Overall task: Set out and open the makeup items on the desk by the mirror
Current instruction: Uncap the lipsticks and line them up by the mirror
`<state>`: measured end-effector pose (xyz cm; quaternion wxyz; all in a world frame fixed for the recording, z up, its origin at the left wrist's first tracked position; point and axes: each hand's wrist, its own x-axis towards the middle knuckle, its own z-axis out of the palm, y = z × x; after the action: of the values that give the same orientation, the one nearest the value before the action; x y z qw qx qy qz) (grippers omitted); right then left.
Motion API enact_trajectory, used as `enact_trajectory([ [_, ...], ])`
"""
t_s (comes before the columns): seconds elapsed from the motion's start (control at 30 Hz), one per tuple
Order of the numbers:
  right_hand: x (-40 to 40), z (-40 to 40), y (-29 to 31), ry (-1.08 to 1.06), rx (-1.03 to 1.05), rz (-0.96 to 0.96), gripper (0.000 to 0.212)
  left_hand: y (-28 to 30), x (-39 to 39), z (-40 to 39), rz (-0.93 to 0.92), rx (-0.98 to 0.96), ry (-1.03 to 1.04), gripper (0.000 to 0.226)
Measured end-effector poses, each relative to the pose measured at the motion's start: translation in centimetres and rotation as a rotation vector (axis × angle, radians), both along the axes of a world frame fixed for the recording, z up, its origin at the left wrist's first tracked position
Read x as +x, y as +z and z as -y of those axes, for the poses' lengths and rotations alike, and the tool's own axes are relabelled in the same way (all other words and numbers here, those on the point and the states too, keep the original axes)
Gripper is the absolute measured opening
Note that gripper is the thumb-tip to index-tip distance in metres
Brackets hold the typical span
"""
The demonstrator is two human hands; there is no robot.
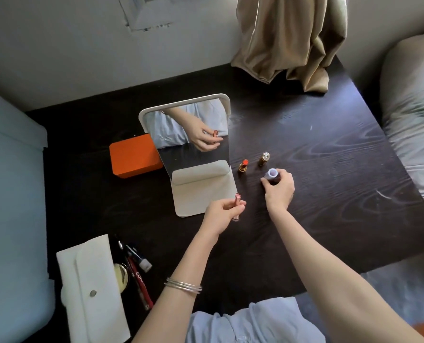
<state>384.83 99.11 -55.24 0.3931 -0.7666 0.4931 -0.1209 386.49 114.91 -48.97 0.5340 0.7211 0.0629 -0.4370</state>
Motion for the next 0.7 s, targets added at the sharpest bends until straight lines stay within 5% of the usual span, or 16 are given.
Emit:
enact_trajectory([
  [0.4,-0.2,-0.1,-0.2,0.003,-0.02,-0.067,0.031,0.4,-0.1,-0.8,0.003,0.0,0.014,0.02],
  [0.6,-0.7,-0.3,0.2,-0.098,0.087,-0.035,0.06,1.1,0.3,-1.4,0.022,0.006,0.04,0.023],
  [0.7,-1.9,-2.6,2.3,-0.258,0.192,0.161,0.041,1.6,0.5,-1.9,0.043,-0.001,0.082,0.025],
])
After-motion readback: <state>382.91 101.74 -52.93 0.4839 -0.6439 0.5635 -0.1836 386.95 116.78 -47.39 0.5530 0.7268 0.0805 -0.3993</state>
